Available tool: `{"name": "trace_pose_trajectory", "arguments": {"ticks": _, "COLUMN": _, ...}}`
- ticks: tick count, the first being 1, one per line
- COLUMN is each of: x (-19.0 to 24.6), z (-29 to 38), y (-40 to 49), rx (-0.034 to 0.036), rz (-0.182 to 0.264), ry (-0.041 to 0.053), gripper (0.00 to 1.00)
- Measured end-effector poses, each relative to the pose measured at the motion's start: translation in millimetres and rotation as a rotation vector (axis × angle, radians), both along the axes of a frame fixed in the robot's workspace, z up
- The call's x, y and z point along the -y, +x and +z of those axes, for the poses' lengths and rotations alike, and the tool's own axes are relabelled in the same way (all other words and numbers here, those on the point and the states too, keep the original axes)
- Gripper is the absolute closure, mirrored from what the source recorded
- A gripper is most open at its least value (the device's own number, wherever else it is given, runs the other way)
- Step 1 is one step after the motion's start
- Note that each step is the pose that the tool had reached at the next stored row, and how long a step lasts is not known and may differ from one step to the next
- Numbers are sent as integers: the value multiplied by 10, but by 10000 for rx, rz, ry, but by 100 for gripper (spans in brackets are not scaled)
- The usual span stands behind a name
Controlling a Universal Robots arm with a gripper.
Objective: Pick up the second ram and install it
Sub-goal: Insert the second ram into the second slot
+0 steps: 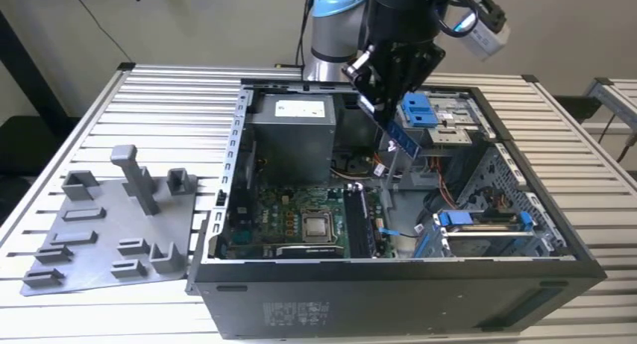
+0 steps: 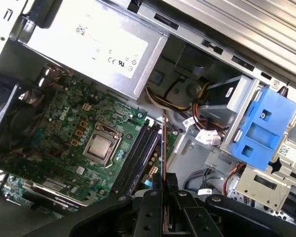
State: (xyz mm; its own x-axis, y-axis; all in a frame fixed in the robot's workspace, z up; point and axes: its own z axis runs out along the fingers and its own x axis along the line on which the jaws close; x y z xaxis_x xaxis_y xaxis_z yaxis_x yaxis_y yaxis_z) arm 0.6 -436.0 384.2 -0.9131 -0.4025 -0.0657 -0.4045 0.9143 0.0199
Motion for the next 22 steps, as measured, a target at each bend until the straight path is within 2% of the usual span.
{"name": "trace_pose_trajectory", "arguments": {"ticks": 13, "x": 0, "z": -14, "y": -2, "rx": -10, "rz": -1746, "ry": 0, "gripper": 86}}
{"name": "trace_pose_trajectory", "arguments": {"ticks": 22, "x": 0, "z": -20, "y": -15, "rx": -11, "rz": -2756, "ry": 0, "gripper": 86}}
